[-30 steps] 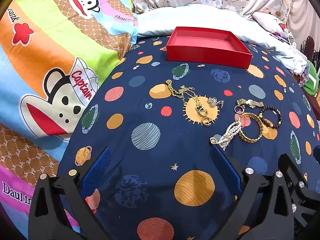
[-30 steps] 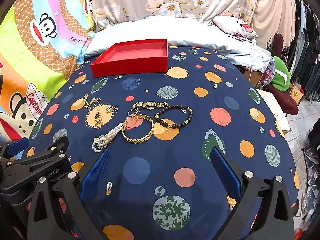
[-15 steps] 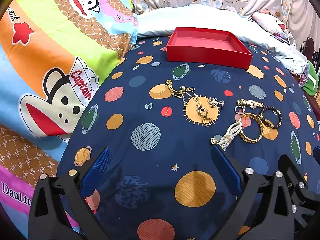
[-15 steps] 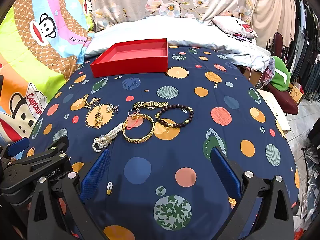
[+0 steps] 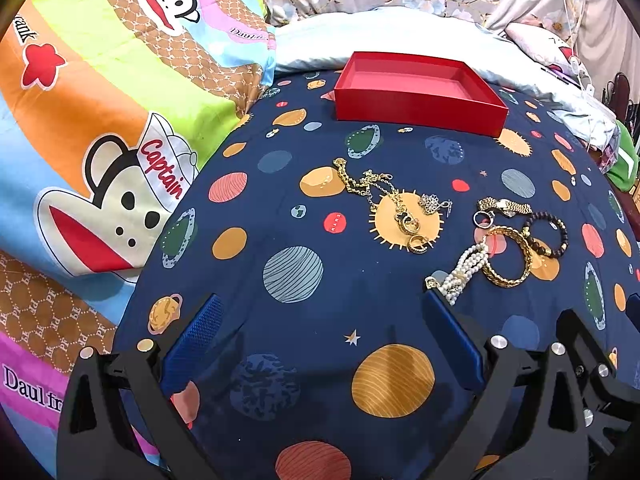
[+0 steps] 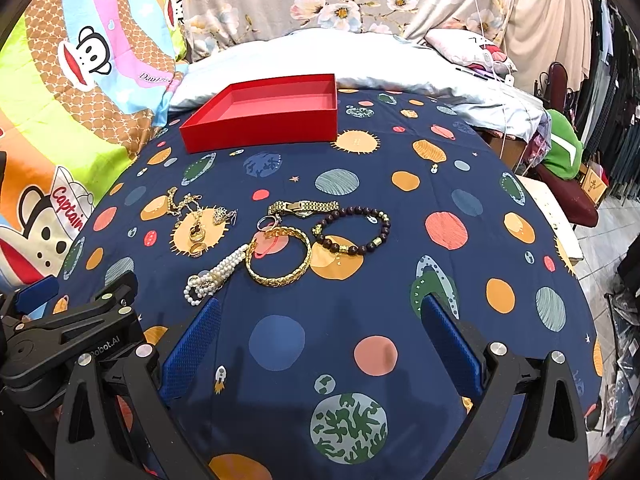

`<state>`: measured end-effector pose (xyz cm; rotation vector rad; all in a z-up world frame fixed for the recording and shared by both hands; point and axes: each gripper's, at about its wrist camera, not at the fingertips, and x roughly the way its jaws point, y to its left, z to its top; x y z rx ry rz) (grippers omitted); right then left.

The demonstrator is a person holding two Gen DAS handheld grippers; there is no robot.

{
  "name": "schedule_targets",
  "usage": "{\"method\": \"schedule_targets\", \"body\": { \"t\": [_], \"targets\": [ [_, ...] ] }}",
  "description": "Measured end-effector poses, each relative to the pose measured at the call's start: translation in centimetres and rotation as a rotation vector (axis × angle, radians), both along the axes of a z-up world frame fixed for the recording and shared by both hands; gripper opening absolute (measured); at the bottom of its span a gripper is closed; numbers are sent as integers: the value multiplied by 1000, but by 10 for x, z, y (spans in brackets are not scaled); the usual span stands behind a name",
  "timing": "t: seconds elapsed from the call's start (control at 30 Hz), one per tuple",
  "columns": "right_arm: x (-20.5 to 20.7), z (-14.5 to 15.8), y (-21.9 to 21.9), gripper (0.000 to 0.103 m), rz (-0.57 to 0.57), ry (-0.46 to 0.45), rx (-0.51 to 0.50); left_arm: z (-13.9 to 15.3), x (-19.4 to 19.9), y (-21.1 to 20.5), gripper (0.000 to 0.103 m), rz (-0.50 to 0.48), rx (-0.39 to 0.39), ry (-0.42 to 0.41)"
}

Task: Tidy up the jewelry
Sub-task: 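Grasp the dark bead bracelet with the right tool while the left tool approaches the pearl bracelet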

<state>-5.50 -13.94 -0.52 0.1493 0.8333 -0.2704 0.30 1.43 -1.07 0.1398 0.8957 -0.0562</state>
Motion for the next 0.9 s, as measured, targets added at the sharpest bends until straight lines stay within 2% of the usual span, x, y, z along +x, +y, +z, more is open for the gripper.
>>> {"method": "schedule_targets", "body": {
  "t": [0.37,0.8,0.9],
  "targets": [
    [7,-9,-3,98,-1,11,12,-9,13,7,97,8,-47,25],
    [31,-22,-30,98,-31,32,-2,-16,62,22,97,58,-70,37],
    [43,-24,-43,93,-50,31,2,-18,70,21,97,61,-70,41]
  ]
}}
